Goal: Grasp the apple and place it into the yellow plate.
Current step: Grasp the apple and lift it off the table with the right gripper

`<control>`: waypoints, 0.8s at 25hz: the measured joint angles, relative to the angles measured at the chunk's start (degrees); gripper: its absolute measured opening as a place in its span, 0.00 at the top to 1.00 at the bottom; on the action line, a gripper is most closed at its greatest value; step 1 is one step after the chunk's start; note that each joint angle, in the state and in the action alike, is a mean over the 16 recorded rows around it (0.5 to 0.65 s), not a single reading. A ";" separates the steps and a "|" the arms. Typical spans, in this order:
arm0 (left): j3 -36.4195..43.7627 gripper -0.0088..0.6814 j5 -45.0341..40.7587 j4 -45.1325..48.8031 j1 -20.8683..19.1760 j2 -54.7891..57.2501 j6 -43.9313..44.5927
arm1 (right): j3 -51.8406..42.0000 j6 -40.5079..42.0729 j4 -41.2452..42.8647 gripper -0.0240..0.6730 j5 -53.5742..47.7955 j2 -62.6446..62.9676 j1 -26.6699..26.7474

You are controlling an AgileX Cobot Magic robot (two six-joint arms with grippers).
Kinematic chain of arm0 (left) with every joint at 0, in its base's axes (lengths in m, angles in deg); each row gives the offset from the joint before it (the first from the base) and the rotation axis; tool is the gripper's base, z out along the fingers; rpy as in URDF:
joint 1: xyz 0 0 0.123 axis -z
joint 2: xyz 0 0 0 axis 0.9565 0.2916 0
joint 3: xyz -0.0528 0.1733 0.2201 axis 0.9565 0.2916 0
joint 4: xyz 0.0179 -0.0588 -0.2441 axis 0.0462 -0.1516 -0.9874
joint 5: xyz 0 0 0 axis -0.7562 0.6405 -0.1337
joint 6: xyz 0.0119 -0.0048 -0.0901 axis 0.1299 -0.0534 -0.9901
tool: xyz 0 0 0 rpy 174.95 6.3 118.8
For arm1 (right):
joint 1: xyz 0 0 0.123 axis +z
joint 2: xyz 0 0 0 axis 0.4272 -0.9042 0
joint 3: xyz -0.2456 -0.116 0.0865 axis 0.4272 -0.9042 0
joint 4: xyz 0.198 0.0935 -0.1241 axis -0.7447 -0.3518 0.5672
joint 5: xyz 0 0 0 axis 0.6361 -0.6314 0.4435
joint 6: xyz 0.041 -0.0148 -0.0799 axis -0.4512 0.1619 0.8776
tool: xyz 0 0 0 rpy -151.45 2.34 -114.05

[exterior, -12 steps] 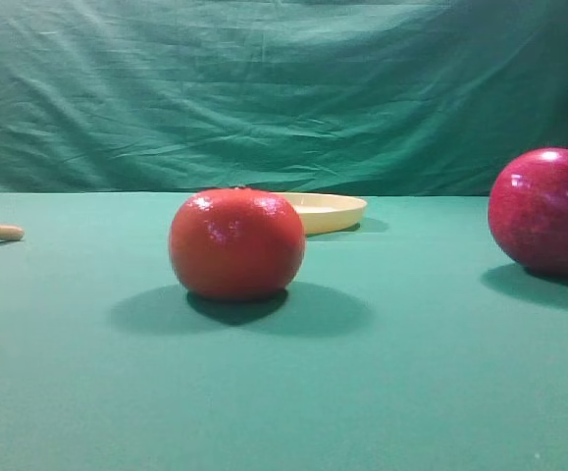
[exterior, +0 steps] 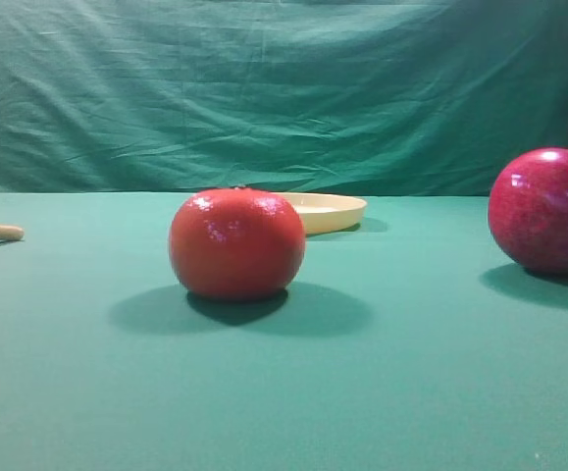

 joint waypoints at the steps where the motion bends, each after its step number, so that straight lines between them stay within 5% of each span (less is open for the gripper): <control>1: 0.00 0.76 0.00 0.00 0.00 0.00 0.00 | 0.00 0.01 0.00 0.97 0.00 0.00 0.00; 20: 0.00 0.76 0.00 0.00 0.00 0.00 0.00 | 0.32 -5.78 0.95 0.97 -0.08 0.00 0.00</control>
